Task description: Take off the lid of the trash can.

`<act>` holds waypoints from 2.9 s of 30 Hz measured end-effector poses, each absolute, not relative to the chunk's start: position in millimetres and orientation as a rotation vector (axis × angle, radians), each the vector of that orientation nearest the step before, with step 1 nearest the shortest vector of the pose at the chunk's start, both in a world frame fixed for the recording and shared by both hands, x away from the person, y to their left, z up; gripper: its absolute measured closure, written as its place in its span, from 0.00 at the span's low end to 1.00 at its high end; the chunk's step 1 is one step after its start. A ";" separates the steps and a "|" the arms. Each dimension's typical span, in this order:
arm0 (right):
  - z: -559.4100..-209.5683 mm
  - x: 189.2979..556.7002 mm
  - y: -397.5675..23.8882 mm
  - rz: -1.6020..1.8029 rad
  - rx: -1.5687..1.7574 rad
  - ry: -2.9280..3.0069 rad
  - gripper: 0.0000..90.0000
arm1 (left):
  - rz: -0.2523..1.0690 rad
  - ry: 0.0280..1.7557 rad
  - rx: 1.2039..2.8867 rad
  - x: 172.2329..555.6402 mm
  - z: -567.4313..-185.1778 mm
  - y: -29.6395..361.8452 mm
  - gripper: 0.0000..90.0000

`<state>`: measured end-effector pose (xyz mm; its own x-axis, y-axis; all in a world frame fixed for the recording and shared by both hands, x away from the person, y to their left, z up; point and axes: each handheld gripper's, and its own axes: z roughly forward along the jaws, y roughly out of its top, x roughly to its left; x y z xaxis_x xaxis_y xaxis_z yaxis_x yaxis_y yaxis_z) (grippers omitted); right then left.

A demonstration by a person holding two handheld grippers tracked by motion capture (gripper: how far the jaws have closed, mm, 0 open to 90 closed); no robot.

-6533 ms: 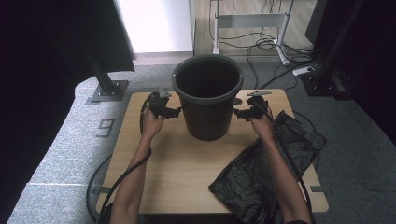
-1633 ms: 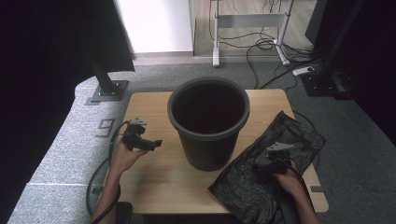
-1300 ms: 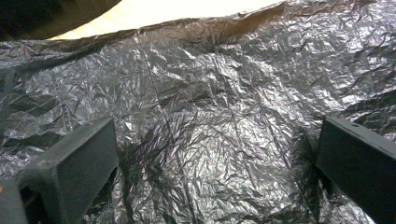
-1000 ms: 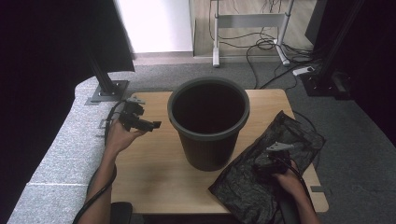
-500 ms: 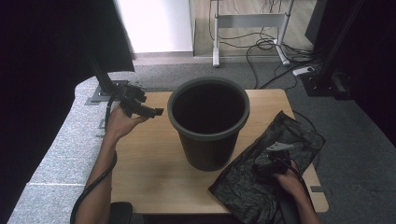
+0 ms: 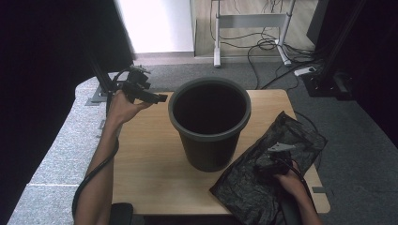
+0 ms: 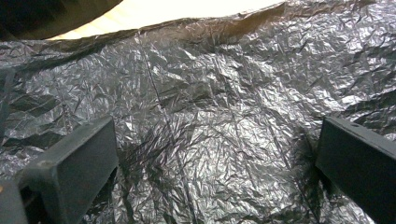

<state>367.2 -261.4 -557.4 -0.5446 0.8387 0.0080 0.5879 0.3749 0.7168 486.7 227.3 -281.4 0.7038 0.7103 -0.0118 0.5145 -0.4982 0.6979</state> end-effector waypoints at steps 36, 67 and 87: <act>-557.4 367.0 -261.1 0.972 1.240 2.287 0.00 | 0.274 0.832 2.360 518.2 -277.4 147.5 0.84; -557.4 367.0 -261.1 0.972 1.240 2.287 0.00 | 0.101 0.987 2.252 515.1 -239.7 154.8 0.88; -517.8 365.7 -272.0 1.091 1.237 2.251 0.00 | 0.109 0.999 2.266 516.9 -250.5 154.2 0.88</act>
<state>365.7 -272.0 -517.8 -0.5580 0.8277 0.0590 0.5594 0.3226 0.7636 516.9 154.2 -250.5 0.7061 0.6858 -0.1762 0.6316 -0.4976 0.5945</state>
